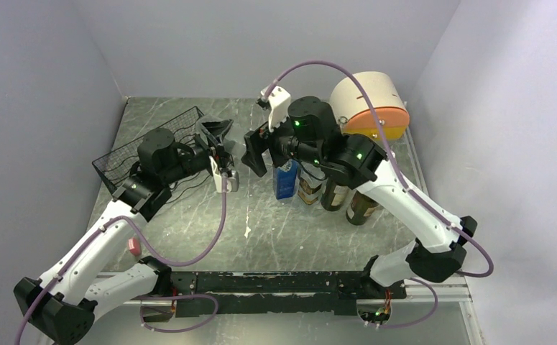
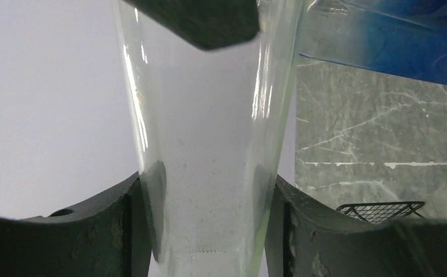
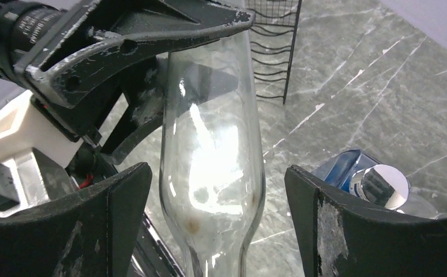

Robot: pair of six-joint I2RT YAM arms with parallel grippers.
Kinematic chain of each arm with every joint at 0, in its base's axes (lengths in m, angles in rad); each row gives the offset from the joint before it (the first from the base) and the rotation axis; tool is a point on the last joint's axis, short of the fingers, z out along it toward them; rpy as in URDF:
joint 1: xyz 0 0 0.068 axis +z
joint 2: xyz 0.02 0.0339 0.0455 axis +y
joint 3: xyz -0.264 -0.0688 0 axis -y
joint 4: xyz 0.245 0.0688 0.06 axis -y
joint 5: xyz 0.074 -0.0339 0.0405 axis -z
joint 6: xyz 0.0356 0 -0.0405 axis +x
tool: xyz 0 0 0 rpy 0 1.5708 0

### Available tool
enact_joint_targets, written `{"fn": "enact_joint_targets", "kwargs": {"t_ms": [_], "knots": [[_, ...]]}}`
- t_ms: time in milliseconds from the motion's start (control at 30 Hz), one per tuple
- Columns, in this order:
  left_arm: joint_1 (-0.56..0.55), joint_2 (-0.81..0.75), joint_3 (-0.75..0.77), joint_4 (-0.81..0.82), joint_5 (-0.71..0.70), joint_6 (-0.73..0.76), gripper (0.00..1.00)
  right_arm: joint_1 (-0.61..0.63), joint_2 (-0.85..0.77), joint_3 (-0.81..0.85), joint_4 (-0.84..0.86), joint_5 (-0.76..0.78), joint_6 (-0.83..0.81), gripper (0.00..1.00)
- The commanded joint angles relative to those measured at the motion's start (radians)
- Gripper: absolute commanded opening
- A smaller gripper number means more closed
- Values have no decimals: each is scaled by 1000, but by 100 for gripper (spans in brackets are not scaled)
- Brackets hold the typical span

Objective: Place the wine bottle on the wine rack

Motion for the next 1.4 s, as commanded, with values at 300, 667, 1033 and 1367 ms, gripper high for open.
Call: {"fn": "enact_joint_targets", "kwargs": {"t_ms": [300,667,1033,1367], "knots": [[-4,-1,38,112,42,63,7,0,63,20,-54,-57,-41,58],[-4,-16,33,107,56,-41,97,1,36,-9,19,22,-4,0],[-5,-124,31,-18,35,-259,95,0,-40,-122,178,122,54,0],[-5,-321,-24,50,-13,-735,95,1,-32,-290,317,30,103,0]]}}
